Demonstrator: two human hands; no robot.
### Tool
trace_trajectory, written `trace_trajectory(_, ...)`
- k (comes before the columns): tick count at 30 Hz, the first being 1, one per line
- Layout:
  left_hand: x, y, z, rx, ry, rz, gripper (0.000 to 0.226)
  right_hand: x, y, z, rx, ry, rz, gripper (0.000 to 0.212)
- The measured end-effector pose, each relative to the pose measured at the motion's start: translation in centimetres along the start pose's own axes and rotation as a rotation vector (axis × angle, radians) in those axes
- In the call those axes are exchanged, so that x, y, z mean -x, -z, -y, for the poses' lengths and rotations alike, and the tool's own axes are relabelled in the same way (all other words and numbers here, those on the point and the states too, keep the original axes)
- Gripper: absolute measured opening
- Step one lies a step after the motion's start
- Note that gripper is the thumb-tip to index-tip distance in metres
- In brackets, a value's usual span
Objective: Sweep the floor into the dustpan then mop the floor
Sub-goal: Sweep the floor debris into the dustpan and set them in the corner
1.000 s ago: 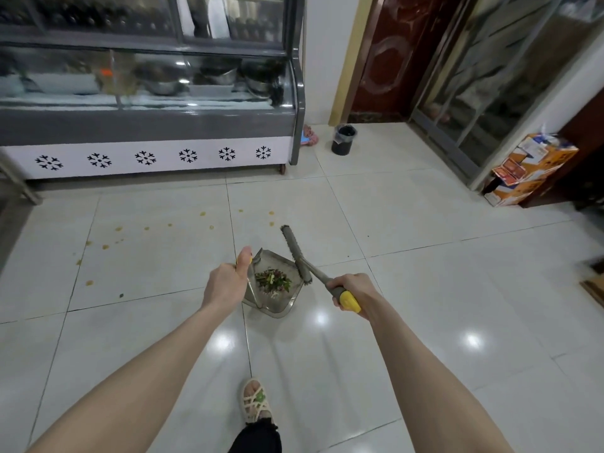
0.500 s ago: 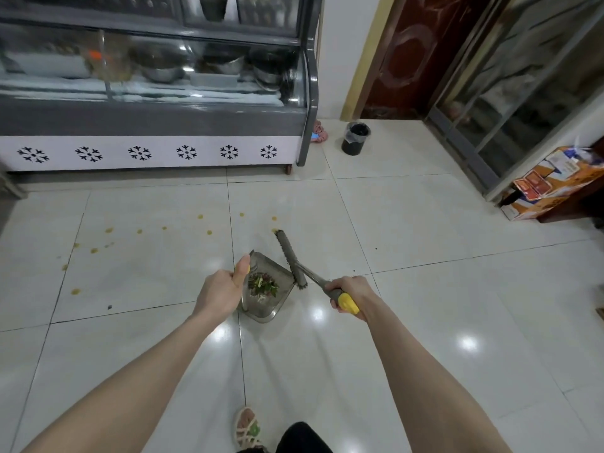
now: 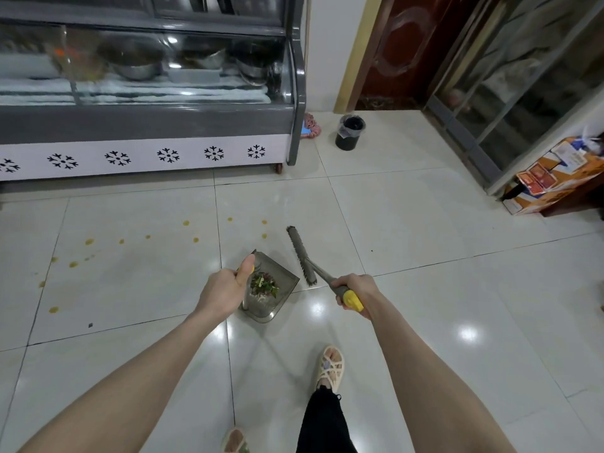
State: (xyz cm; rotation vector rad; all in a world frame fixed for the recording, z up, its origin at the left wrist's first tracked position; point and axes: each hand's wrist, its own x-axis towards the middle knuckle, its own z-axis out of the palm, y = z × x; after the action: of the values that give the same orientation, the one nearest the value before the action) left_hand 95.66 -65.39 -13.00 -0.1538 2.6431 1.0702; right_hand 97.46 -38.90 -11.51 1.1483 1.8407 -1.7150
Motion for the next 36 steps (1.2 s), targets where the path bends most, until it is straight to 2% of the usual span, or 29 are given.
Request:
trace_trajectory(6,-5.6,-6.3,-7.1,-0.036,-0.009,0.031,0.075,-6.5,8.1,2.8,-0.002,-0.01,-0.03,0.016)
trace_trajectory(13,-11.4,-13.6,-16.1,-0.057,0.063,0.041,0.076,-15.6,18.8,7.3,0.036,-0.052,-0.06,0.011)
trace_trajectory(17,-14.3,-16.9,-21.0,-0.079,0.073,0.051,0.074,-20.7,23.7,9.4,0.01,-0.07,-0.085,0.017)
trace_trajectory(21,-16.5,-19.4,-24.6,-0.093,0.082,0.09,0.073,-24.7,26.7,10.7,0.031,-0.087,-0.098,0.027)
trace_trajectory(28,-19.3,-21.6,-28.0,-0.184,0.081,0.177,0.077,-30.5,30.4,12.2,0.205,-0.081,-0.108,0.024)
trace_trajectory(32,-20.9,-21.4,-28.9,-0.22,0.099,0.171,0.077,-33.8,30.9,12.7,0.29,-0.06,-0.114,0.018)
trace_trajectory(36,-21.8,-21.5,-29.5,-0.234,0.091,0.175,0.076,-35.9,30.9,12.8,0.332,-0.073,-0.108,0.021)
